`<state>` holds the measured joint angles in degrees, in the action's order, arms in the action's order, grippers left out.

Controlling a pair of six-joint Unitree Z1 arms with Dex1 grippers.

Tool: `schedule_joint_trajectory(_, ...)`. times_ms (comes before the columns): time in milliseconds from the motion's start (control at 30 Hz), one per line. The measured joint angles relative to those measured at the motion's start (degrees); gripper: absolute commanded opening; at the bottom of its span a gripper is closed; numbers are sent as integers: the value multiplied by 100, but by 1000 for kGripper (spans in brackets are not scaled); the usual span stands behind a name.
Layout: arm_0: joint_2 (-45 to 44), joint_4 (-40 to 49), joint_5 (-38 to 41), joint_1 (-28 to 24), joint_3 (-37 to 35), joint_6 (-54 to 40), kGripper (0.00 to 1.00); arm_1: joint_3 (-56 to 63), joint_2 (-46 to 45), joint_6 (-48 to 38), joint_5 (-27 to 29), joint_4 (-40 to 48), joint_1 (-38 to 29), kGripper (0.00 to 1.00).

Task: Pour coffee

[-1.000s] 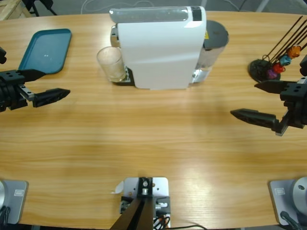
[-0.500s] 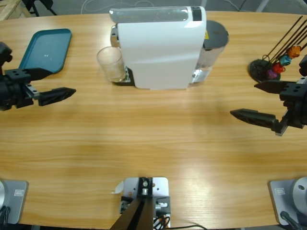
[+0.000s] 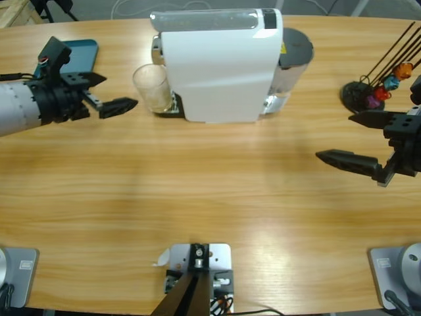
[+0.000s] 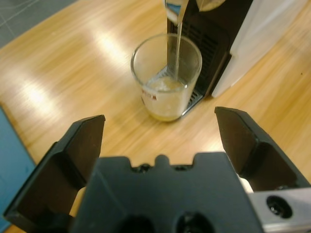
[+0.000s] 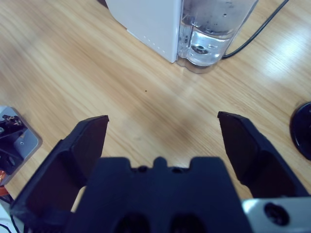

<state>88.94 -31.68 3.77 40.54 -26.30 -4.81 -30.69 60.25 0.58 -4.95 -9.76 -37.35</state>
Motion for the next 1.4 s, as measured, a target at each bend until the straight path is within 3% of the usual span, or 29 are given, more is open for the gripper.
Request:
schedule_joint_trajectory(400,959,-1255,255,0,0,-36,978,0,4,0,0,1,-1,1000)
schedule_joint_trajectory(867,1495,-1493,388,-46,-296,-47,940,0,68,0,0,1,-1,1000)
schedule_joint_trajectory(1033,1642,-1494,527,-56,-486,-47,817,0,131,0,0,1,-1,1000)
schedule_joint_trajectory(1267,1885,-1494,687,-75,-687,-47,803,0,188,0,0,1,-1,1000)
schedule_joint_trajectory(1400,2005,-1494,766,-92,-695,-47,638,0,194,0,0,1,-1,1000)
